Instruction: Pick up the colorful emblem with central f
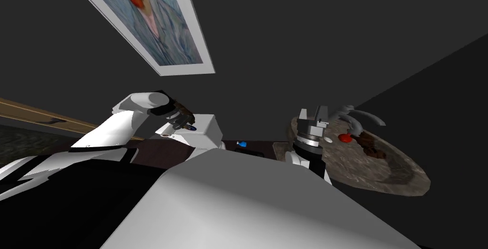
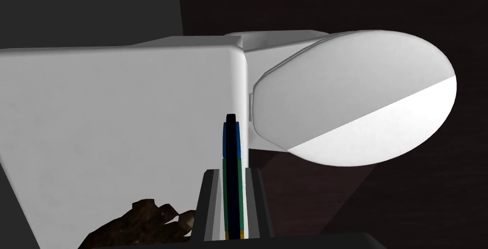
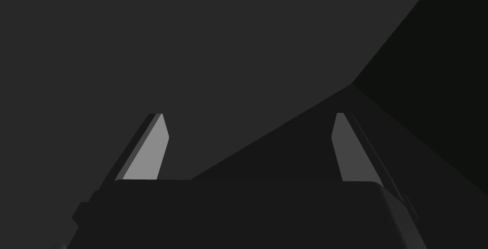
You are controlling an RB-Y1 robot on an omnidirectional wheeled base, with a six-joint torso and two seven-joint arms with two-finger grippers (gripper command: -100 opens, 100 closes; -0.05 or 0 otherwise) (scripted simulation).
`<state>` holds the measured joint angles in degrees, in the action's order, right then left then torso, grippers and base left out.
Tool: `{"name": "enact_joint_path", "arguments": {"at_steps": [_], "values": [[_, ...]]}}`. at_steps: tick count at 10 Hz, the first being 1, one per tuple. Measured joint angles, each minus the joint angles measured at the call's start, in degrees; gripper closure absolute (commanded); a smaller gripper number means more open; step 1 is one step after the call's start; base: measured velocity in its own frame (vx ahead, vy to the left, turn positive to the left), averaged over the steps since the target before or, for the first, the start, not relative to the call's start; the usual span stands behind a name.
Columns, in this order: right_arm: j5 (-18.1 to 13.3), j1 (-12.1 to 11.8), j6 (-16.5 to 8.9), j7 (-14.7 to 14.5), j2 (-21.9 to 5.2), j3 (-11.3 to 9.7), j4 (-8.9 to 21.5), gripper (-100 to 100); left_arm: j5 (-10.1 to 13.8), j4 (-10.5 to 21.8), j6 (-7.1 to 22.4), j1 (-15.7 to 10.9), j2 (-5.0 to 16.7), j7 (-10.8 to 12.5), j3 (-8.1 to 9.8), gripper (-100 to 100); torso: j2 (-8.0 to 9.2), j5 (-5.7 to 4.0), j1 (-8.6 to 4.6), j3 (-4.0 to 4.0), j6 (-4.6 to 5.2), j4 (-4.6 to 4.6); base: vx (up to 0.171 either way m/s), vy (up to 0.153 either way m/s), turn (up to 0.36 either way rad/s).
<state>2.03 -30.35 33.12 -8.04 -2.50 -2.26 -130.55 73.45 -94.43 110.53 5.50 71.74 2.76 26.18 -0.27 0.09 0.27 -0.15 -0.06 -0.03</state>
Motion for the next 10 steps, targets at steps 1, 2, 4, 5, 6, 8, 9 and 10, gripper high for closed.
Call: {"name": "enact_joint_path", "arguments": {"at_steps": [1,2,4,5,6,8,9,10], "values": [[0.0,-0.01,0.0,0.0,0.0,0.0,0.0,0,0.55,-1.71,0.37,0.26,-0.16,0.37,0.19,100,-0.01,0.0,-0.01,0.0,-0.07,0.0,0.085,0.001,0.145],[0.0,0.0,0.0,0.0,0.0,0.0,0.0,0,0.77,-2.62,0.57,-0.04,-0.18,0.65,-0.22,100,0.01,0.0,-0.03,0.0,0.01,-0.01,0.101,0.005,0.249],[0.0,0.0,0.0,0.0,0.0,0.0,0.0,0,1.69,-5.6,1.33,0.59,-0.44,1.24,0.29,100,0.02,-0.01,-0.02,-0.01,0.02,-0.02,0.093,0.009,0.183],[0.0,-0.01,0.0,0.0,0.0,0.0,0.0,0,2.36,-7.43,1.83,0.79,-0.54,1.74,0.53,100,-0.01,-0.02,0.0,-0.01,-0.06,-0.02,0.089,0.004,0.124],[0.0,0.01,0.0,0.0,0.0,0.0,0.0,0,2.61,-8.42,2.13,0.91,-0.58,1.88,0.55,100,-0.01,-0.01,-0.01,-0.03,0.05,-0.04,0.105,-0.007,0.198],[0.0,0.0,0.0,0.0,0.0,0.0,0.0,0,3.54,-11.52,2.89,1.14,-0.82,2.69,0.67,100,-0.02,-0.03,-0.08,-0.04,0.07,-0.05,0.096,-0.005,0.196],[0.0,-0.01,0.0,0.0,0.0,0.0,0.0,0,4.08,-13.26,3.25,1.31,-0.94,3.05,0.77,100,-0.06,-0.04,-0.05,-0.05,-0.01,-0.05,0.055,-0.006,0.07],[0.0,0.01,0.0,0.0,0.0,0.0,0.0,0,4.16,-13.47,3.39,1.36,-0.96,3.12,0.79,0,0.05,-0.03,-0.03,-0.01,0.11,-0.05,0.007,-0.002,-0.012]]}}
